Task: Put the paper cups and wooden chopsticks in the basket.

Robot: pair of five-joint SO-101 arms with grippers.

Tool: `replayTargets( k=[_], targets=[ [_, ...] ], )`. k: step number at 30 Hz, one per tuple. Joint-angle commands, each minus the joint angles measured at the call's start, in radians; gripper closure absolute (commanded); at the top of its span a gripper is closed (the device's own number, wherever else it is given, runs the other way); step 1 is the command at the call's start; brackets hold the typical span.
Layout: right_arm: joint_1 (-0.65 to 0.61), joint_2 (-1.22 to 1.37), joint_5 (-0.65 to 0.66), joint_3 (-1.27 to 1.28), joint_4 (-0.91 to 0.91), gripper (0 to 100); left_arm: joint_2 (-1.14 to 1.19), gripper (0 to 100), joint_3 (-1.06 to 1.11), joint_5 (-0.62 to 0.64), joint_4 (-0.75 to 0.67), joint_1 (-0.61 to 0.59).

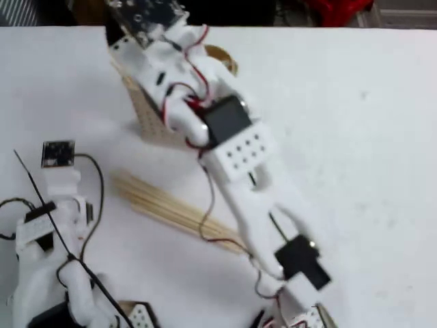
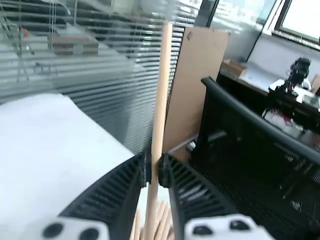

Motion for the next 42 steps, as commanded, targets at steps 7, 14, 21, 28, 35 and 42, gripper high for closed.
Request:
replayTargets(
  k=[7,14,21,28,35,42],
  targets=[
    [-0.004,0.180,-0.009,-0.213,-0.142,98.1,-0.007,87,-0.002,0.008,-0.020,-0.007],
    [-0.002,0.206,-0.009,-0.221,-0.134,97.7,-0.007,87,-0.002,0.008,-0.020,-0.007],
    [-0.008,0.197,-0.009,-0.221,-0.088,86.1,-0.007,87,-0.002,0.008,-0.020,-0.007],
    [-0.002,0.134,-0.008,-0.221,0.077,86.3,-0.007,87,-0.002,0.008,-0.020,-0.007],
    [-0.004,0.047,0.000,-0.213,0.575,90.7,-0.007,87,-0.002,0.008,-0.020,-0.007],
    [-0.002,0.051,0.038,-0.173,0.952,91.0,-0.007,87,-0.002,0.009,-0.020,-0.007]
  ],
)
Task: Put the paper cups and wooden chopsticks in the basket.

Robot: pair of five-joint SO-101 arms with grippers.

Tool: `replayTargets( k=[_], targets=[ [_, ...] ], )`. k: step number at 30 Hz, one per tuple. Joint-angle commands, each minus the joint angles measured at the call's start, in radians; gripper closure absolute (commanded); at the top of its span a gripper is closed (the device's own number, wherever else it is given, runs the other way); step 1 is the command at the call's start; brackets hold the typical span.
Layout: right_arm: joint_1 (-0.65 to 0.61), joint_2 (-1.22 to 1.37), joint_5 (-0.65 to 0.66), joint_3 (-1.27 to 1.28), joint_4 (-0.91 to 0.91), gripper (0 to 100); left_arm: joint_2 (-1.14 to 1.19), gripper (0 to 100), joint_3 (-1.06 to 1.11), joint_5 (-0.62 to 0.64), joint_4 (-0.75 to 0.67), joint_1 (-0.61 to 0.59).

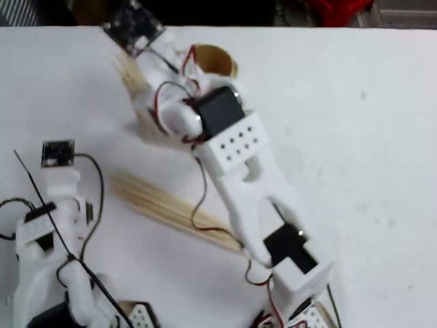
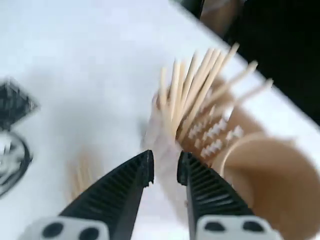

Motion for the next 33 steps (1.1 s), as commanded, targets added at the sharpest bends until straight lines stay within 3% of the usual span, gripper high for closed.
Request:
replayTargets(
  k=[1,7,10,14,22,27,33],
  targets=[
    [-0.001,-0.041,0.084,0.020,0.170,90.9,-0.007,87,-0.002,0.009,-0.018,-0.007],
    [-0.005,0.010,0.348,0.290,0.163,91.1,-0.007,87,-0.002,0.009,-0.018,-0.007],
    [-0.013,0.036,0.359,0.422,0.104,92.5,-0.007,87,-0.002,0.009,-0.018,-0.007],
    [-0.008,0.036,0.365,0.641,-0.108,98.2,-0.007,87,-0.002,0.009,-0.018,-0.007],
    [-0.005,-0.071,0.431,1.117,-0.599,89.0,-0.007,87,-0.002,0.008,-0.018,-0.007],
    [-0.007,-0.142,0.434,1.287,-0.731,87.9,-0.007,87,-0.002,0.008,-0.018,-0.007],
    [-0.005,-0.139,0.434,1.343,-0.754,87.9,-0.007,87,-0.002,0.008,-0.018,-0.007]
  ],
)
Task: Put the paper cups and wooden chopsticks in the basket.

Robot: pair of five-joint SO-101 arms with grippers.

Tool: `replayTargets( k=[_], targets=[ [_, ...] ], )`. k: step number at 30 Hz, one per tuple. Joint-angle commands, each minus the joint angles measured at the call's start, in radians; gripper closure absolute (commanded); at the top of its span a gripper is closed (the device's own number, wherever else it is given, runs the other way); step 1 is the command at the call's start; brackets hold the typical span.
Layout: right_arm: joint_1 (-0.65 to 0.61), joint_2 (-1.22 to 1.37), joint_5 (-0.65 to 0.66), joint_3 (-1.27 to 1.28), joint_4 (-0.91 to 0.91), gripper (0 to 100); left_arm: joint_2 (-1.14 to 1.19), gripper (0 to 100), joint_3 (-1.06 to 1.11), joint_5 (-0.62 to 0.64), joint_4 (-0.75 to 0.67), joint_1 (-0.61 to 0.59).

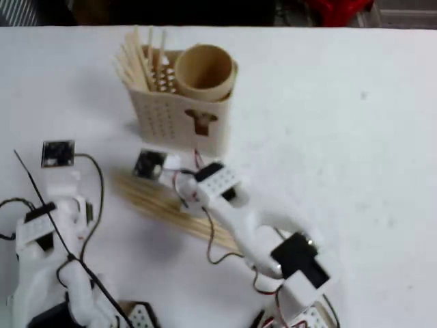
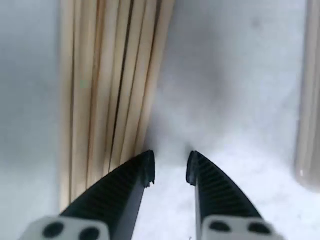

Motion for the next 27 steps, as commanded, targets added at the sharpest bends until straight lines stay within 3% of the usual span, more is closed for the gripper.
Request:
replayTargets(
  k=[1,9,14,21,27],
  targets=[
    [-0.002,-0.031,0.009,0.005,-0.012,87.9,-0.007,87,-0.002,0.008,-0.018,-0.007],
    [0.062,0.073,-0.034,-0.103,-0.001,88.2,-0.007,87,-0.002,0.008,-0.018,-0.007],
    [0.124,-0.082,-0.089,-0.137,0.133,88.2,-0.007,87,-0.002,0.008,-0.018,-0.007],
    [-0.053,-0.421,-0.035,0.233,0.005,88.2,-0.007,87,-0.002,0.008,-0.018,-0.007],
    [-0.140,-0.357,-0.005,0.293,-0.051,88.2,-0.007,87,-0.002,0.008,-0.018,-0.007]
  ],
)
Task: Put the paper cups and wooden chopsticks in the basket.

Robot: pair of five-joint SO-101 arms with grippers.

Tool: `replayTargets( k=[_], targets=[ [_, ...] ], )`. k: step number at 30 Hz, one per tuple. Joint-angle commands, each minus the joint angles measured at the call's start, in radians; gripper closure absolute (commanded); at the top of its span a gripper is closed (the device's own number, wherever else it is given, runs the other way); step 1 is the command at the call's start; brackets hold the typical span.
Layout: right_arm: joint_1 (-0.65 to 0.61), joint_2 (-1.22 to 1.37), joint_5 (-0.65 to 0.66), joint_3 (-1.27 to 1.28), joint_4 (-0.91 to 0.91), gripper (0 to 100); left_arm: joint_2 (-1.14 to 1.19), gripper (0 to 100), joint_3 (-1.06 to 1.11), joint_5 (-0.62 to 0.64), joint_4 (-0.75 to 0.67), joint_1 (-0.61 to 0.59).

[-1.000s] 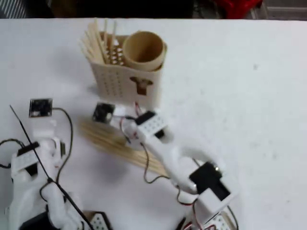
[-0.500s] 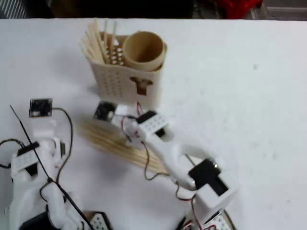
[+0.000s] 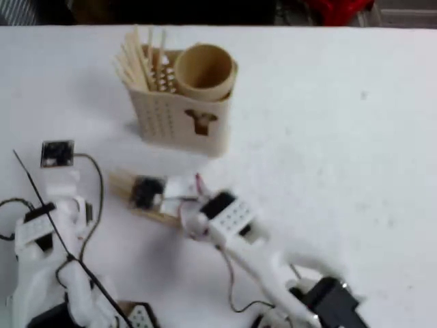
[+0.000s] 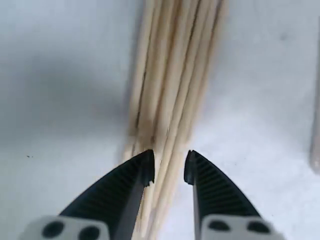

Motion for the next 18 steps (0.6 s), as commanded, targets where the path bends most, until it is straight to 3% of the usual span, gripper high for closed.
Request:
replayTargets(
  k=[1,10,18],
  targets=[
    [-0.021,0.045,0.015,-0.028,-0.022,88.2,-0.007,87,-0.002,0.008,-0.018,-0.007],
    [0.163,0.278,0.009,-0.250,-0.019,88.2,-0.007,87,-0.002,0.008,-0.018,-0.007],
    [0.245,0.219,-0.052,-0.281,-0.016,88.2,-0.007,87,-0.002,0.008,-0.018,-0.007]
  ],
)
